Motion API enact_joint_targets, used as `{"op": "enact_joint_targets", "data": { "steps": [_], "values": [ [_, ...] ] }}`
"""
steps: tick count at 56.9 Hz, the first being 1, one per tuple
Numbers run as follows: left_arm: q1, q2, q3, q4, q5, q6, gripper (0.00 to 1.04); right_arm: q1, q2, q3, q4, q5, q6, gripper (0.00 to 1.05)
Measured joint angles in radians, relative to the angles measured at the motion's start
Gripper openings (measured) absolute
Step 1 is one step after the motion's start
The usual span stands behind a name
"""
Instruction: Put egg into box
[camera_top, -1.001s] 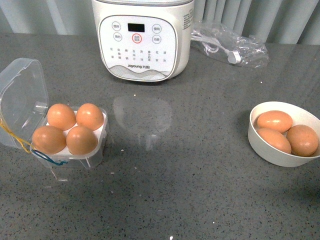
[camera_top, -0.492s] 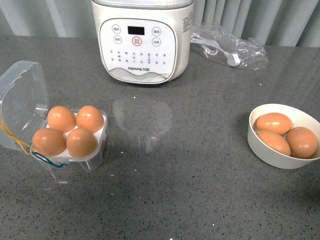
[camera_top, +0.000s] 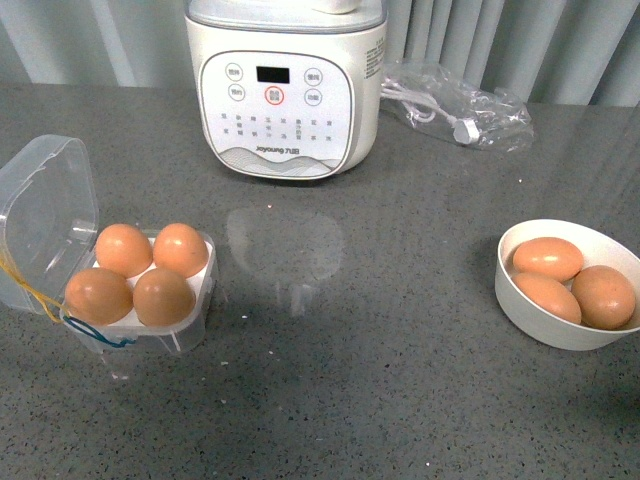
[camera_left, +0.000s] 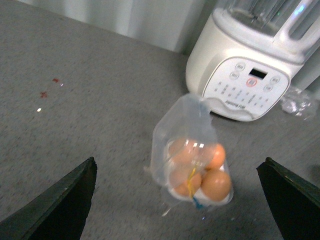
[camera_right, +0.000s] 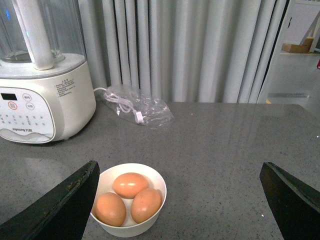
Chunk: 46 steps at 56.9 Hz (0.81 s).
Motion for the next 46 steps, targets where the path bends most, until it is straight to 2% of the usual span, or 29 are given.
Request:
{"op": "enact_joint_targets", "data": {
  "steps": [6, 13, 20, 24, 34, 46],
  "values": [
    [0.058, 0.291, 0.084, 0.314, 0.016, 0.037, 0.98, 0.000, 0.000, 0.000, 0.000, 0.000, 0.000, 0.97],
    [0.094, 0.616, 0.128, 0.647, -0.068, 0.197, 0.98, 0.000, 0.000, 0.000, 0.000, 0.000, 0.000, 0.97],
    [0.126, 0.877, 0.139, 0.908, -0.120, 0.369, 0.98, 0.000, 0.000, 0.000, 0.000, 0.000, 0.000, 0.97],
    [0.135, 0.970, 0.148, 0.983, -0.146, 0.450, 0.98, 0.000, 0.000, 0.000, 0.000, 0.000, 0.000, 0.97],
    [0.136, 1.113, 0.159, 1.006, -0.216, 0.612, 0.98, 0.000, 0.000, 0.000, 0.000, 0.000, 0.000, 0.97],
    [0.080, 1.170, 0.157, 1.045, -0.272, 0.676, 0.98, 0.000, 0.000, 0.000, 0.000, 0.000, 0.000, 0.97]
  ]
}}
